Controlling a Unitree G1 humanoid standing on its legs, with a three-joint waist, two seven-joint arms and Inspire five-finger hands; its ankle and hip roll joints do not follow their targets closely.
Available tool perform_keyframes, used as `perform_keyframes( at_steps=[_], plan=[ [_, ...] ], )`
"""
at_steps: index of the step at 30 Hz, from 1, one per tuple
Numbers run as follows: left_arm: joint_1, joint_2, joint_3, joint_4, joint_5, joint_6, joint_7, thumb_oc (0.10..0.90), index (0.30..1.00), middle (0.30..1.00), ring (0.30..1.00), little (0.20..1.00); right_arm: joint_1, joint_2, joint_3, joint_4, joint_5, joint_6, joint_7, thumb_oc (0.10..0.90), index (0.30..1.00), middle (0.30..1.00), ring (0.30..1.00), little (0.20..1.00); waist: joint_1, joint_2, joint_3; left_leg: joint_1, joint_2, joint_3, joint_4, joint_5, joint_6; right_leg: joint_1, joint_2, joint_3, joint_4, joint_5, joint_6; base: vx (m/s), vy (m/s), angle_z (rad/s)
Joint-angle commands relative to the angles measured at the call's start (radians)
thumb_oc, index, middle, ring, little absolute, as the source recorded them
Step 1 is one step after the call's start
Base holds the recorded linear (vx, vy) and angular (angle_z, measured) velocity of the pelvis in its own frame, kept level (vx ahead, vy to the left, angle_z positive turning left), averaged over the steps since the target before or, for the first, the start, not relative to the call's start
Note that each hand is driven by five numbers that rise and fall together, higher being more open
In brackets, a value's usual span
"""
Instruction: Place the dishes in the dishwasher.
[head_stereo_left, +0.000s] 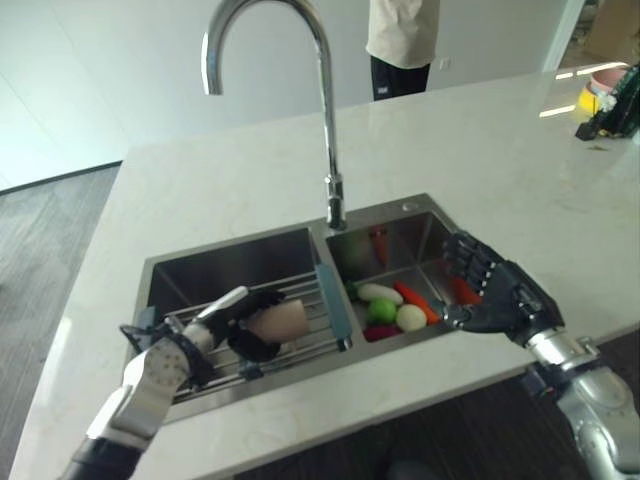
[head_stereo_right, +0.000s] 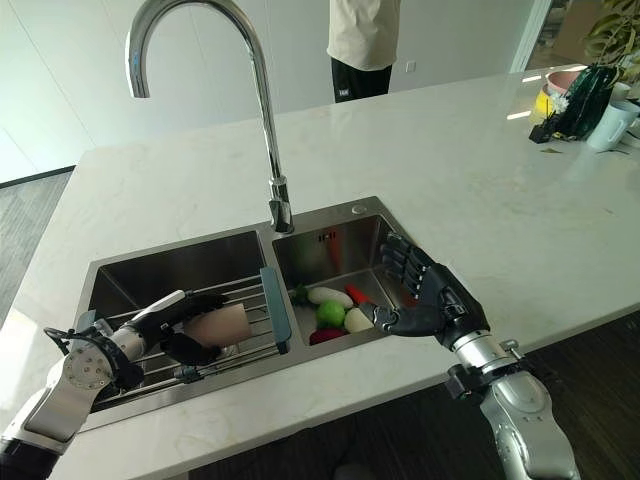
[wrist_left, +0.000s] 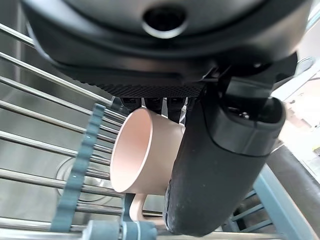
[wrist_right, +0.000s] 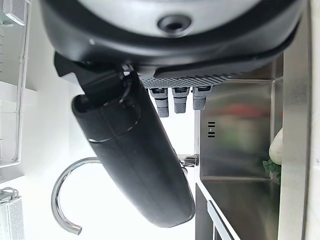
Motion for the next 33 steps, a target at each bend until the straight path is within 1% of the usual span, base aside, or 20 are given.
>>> perform_keyframes(
  at_steps=[1, 6, 7, 8, 9, 10, 13, 16, 20, 21, 24, 25, 26, 27, 29, 30, 31, 33],
  plan=[
    [-0.099, 0.001, -0.006, 0.026, 0.091, 0.020, 0.028, 0.800, 0.900, 0.900, 0.900, 0.900, -0.119, -0.026, -0.040, -0.078, -0.009, -0.090, 0.008, 0.800, 0.900, 0.900, 0.900, 0.900, -0.015, -0.009, -0.035, 0.011, 0.027, 0.021, 0.079, -0.120, -0.028, 0.045, -0.012, -0.031, -0.031, -0.008, 0.073, 0.00, 0.000, 0.00],
    [-0.096, -0.010, -0.019, 0.072, 0.124, 0.061, 0.026, 0.800, 0.900, 0.900, 0.900, 0.900, -0.122, -0.027, -0.038, -0.083, -0.014, -0.077, 0.008, 0.800, 0.900, 0.900, 0.900, 0.900, -0.016, -0.009, -0.036, 0.012, 0.028, 0.024, 0.079, -0.120, -0.028, 0.045, -0.011, -0.031, -0.031, -0.008, 0.073, 0.00, 0.000, 0.00],
    [-0.094, -0.013, -0.021, 0.077, 0.135, 0.061, 0.024, 0.664, 0.695, 0.695, 0.695, 0.695, -0.123, -0.026, -0.038, -0.085, -0.016, -0.074, 0.009, 0.800, 0.900, 0.900, 0.900, 0.900, -0.016, -0.008, -0.036, 0.012, 0.029, 0.025, 0.079, -0.120, -0.028, 0.045, -0.010, -0.031, -0.031, -0.008, 0.072, 0.00, 0.000, 0.00],
    [-0.093, -0.015, -0.025, 0.085, 0.159, 0.053, 0.019, 0.463, 0.394, 0.394, 0.394, 0.394, -0.123, -0.024, -0.037, -0.086, -0.017, -0.073, 0.011, 0.800, 0.900, 0.900, 0.900, 0.900, -0.016, -0.008, -0.035, 0.012, 0.028, 0.025, 0.079, -0.120, -0.028, 0.045, -0.010, -0.031, -0.031, -0.008, 0.072, 0.00, 0.000, 0.00],
    [-0.092, -0.015, -0.028, 0.087, 0.166, 0.041, 0.018, 0.400, 0.300, 0.300, 0.300, 0.300, -0.122, -0.024, -0.037, -0.087, -0.016, -0.073, 0.011, 0.800, 0.900, 0.900, 0.900, 0.900, -0.016, -0.008, -0.034, 0.013, 0.028, 0.025, 0.079, -0.121, -0.028, 0.045, -0.010, -0.032, -0.031, -0.008, 0.072, 0.00, 0.000, 0.00],
    [-0.092, -0.013, -0.028, 0.084, 0.172, 0.030, 0.009, 0.400, 0.300, 0.300, 0.300, 0.300, -0.122, -0.024, -0.039, -0.088, -0.012, -0.072, 0.013, 0.800, 0.900, 0.900, 0.900, 0.900, -0.016, -0.009, -0.034, 0.013, 0.028, 0.026, 0.079, -0.121, -0.028, 0.046, -0.010, -0.033, -0.031, -0.009, 0.072, 0.00, 0.000, 0.00],
    [-0.096, -0.007, -0.030, 0.074, 0.183, 0.042, 0.003, 0.400, 0.300, 0.300, 0.300, 0.300, -0.119, -0.019, -0.032, -0.081, -0.016, -0.077, 0.016, 0.800, 0.900, 0.900, 0.900, 0.900, -0.015, -0.008, -0.034, 0.015, 0.028, 0.028, 0.079, -0.122, -0.028, 0.048, -0.011, -0.033, -0.031, -0.009, 0.072, 0.00, 0.000, 0.00],
    [-0.095, -0.002, -0.025, 0.072, 0.185, 0.036, 0.009, 0.400, 0.300, 0.300, 0.300, 0.300, -0.118, -0.017, -0.031, -0.084, -0.020, -0.074, 0.012, 0.800, 0.900, 0.900, 0.900, 0.900, -0.013, -0.008, -0.032, 0.015, 0.027, 0.026, 0.079, -0.121, -0.027, 0.049, -0.011, -0.036, -0.031, -0.009, 0.073, 0.00, 0.000, 0.00],
    [-0.083, 0.004, -0.006, 0.057, 0.155, -0.011, 0.071, 0.400, 0.300, 0.300, 0.300, 0.300, -0.111, -0.016, -0.034, -0.081, -0.023, -0.084, 0.012, 0.800, 0.900, 0.900, 0.900, 0.900, -0.011, -0.009, -0.030, 0.015, 0.027, 0.026, 0.079, -0.121, -0.027, 0.050, -0.013, -0.038, -0.031, -0.008, 0.072, 0.00, 0.000, 0.00],
    [-0.080, 0.003, 0.001, 0.050, 0.138, -0.033, 0.098, 0.400, 0.300, 0.300, 0.300, 0.300, -0.110, -0.016, -0.036, -0.081, -0.022, -0.088, 0.011, 0.800, 0.900, 0.900, 0.900, 0.900, -0.010, -0.009, -0.029, 0.015, 0.026, 0.025, 0.079, -0.121, -0.027, 0.050, -0.013, -0.038, -0.031, -0.008, 0.072, 0.00, 0.000, 0.00],
    [-0.066, 0.000, 0.040, 0.036, 0.066, -0.126, 0.194, 0.400, 0.300, 0.300, 0.300, 0.300, -0.104, -0.011, -0.042, -0.075, -0.020, -0.107, 0.003, 0.800, 0.900, 0.900, 0.900, 0.900, -0.006, -0.012, -0.029, 0.014, 0.026, 0.023, 0.079, -0.120, -0.028, 0.051, -0.015, -0.040, -0.031, -0.008, 0.071, 0.00, 0.000, 0.00],
    [-0.059, -0.001, 0.069, 0.021, 0.037, -0.212, 0.247, 0.400, 0.300, 0.300, 0.300, 0.300, -0.102, -0.006, -0.047, -0.069, -0.021, -0.118, 0.001, 0.800, 0.900, 0.900, 0.900, 0.900, -0.002, -0.013, -0.029, 0.014, 0.027, 0.022, 0.079, -0.119, -0.028, 0.052, -0.016, -0.041, -0.031, -0.009, 0.070, 0.00, 0.000, 0.00],
    [-0.056, -0.002, 0.081, 0.013, 0.025, -0.243, 0.265, 0.400, 0.300, 0.300, 0.300, 0.300, -0.099, -0.003, -0.049, -0.069, -0.022, -0.122, 0.000, 0.800, 0.900, 0.900, 0.900, 0.900, -0.001, -0.014, -0.029, 0.013, 0.027, 0.021, 0.079, -0.119, -0.028, 0.052, -0.016, -0.042, -0.031, -0.009, 0.070, 0.00, 0.000, 0.00],
    [-0.044, -0.004, 0.118, -0.011, -0.020, -0.311, 0.309, 0.400, 0.300, 0.300, 0.300, 0.300, -0.091, 0.003, -0.055, -0.070, -0.023, -0.131, -0.002, 0.800, 0.900, 0.900, 0.900, 0.900, 0.001, -0.016, -0.028, 0.012, 0.027, 0.020, 0.079, -0.118, -0.029, 0.052, -0.018, -0.042, -0.031, -0.009, 0.070, 0.00, -0.036, 0.02],
    [-0.008, -0.039, 0.212, -0.079, -0.078, -0.433, 0.401, 0.400, 0.300, 0.300, 0.300, 0.300, -0.069, 0.023, -0.074, -0.071, -0.026, -0.148, -0.002, 0.800, 0.900, 0.900, 0.900, 0.900, 0.012, -0.024, -0.030, 0.007, 0.026, 0.010, 0.079, -0.117, -0.031, 0.052, -0.018, -0.044, -0.031, -0.011, 0.066, 0.00, -0.051, 0.01],
    [-0.001, -0.048, 0.230, -0.092, -0.088, -0.458, 0.426, 0.400, 0.300, 0.300, 0.300, 0.300, -0.065, 0.027, -0.077, -0.073, -0.027, -0.151, -0.003, 0.800, 0.900, 0.900, 0.900, 0.900, 0.014, -0.025, -0.030, 0.006, 0.025, 0.008, 0.079, -0.116, -0.031, 0.052, -0.018, -0.044, -0.031, -0.012, 0.065, 0.01, -0.051, 0.02],
    [0.013, -0.070, 0.269, -0.123, -0.105, -0.497, 0.468, 0.400, 0.300, 0.300, 0.300, 0.300, -0.059, 0.036, -0.080, -0.078, -0.029, -0.154, -0.008, 0.800, 0.900, 0.900, 0.900, 0.900, 0.020, -0.028, -0.033, 0.004, 0.025, 0.002, 0.079, -0.115, -0.032, 0.053, -0.018, -0.046, -0.031, -0.014, 0.062, 0.00, -0.057, 0.06],
    [0.028, -0.095, 0.323, -0.166, -0.125, -0.606, 0.543, 0.400, 0.300, 0.300, 0.300, 0.300, -0.057, 0.050, -0.086, -0.093, -0.028, -0.149, -0.017, 0.800, 0.900, 0.900, 0.900, 0.900, 0.030, -0.033, -0.037, -0.001, 0.025, -0.010, 0.079, -0.113, -0.035, 0.055, -0.019, -0.052, -0.031, -0.020, 0.057, 0.01, -0.068, 0.08]
  ],
)
